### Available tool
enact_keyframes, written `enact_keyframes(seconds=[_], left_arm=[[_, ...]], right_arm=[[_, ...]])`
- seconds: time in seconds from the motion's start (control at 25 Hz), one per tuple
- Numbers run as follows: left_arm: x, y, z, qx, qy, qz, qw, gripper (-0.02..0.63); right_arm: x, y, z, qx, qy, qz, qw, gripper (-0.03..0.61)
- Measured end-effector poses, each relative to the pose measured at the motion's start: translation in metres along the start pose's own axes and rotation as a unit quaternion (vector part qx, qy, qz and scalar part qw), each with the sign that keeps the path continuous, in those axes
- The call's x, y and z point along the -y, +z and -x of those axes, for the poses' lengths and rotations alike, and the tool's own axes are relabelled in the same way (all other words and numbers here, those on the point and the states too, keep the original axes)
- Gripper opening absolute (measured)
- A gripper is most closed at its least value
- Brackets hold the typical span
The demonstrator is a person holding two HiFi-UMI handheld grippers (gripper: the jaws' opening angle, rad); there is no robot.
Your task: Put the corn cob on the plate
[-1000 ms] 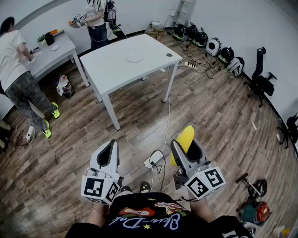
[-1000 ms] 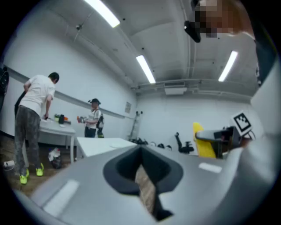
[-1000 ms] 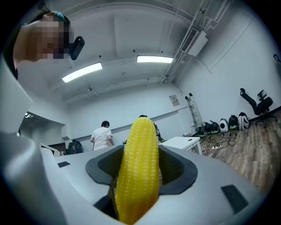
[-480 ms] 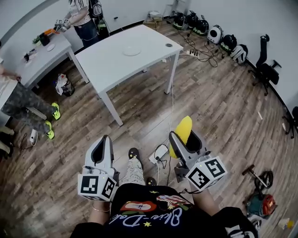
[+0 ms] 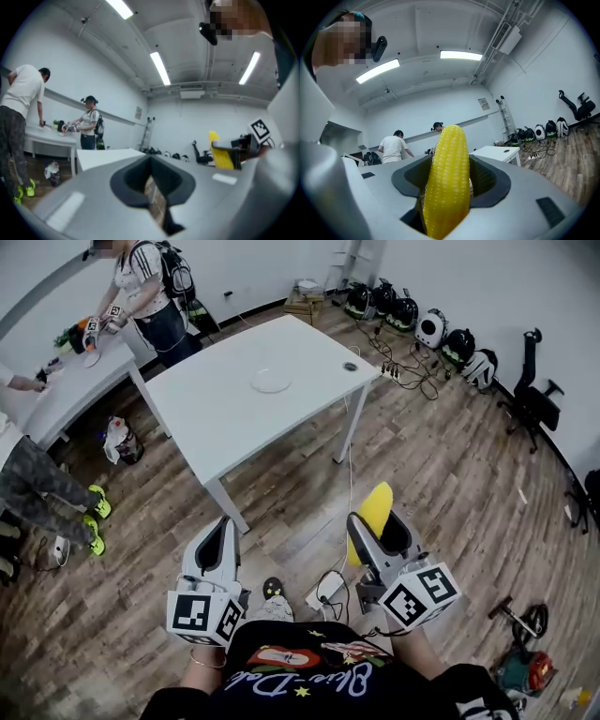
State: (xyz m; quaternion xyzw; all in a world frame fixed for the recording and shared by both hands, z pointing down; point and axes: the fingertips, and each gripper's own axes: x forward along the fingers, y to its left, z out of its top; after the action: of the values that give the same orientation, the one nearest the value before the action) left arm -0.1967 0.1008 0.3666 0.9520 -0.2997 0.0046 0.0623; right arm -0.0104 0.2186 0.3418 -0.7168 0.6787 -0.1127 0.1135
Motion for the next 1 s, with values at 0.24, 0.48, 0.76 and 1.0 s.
enact_keyframes(seconds=[0.24,0.48,0.76,1.0], left_arm=[[-0.057,0.009,-0.061,-0.002,-0.006,-0.007,1.0000,-0.012],[-0.098,0.000,-0.098,-0.017,-0.005,0.013,0.9998,-0.012],[-0.120,0.004,-0.130,-0.018,-0.004,0.010,0.9998,-0.012],[-0.125,0.003,-0.165,-0.024,0.018,0.006,0.9995,-0.012]], right_arm=[[0.008,0.000,-0.093,-0.010,0.003,-0.007,1.000,0.255],[0.009,-0.004,-0.149,-0.020,0.004,-0.002,1.000,0.255],[0.024,0.001,-0.182,-0.028,-0.005,0.003,1.000,0.255],[0.061,0.013,-0.210,-0.029,0.004,0.006,1.000,0.255]])
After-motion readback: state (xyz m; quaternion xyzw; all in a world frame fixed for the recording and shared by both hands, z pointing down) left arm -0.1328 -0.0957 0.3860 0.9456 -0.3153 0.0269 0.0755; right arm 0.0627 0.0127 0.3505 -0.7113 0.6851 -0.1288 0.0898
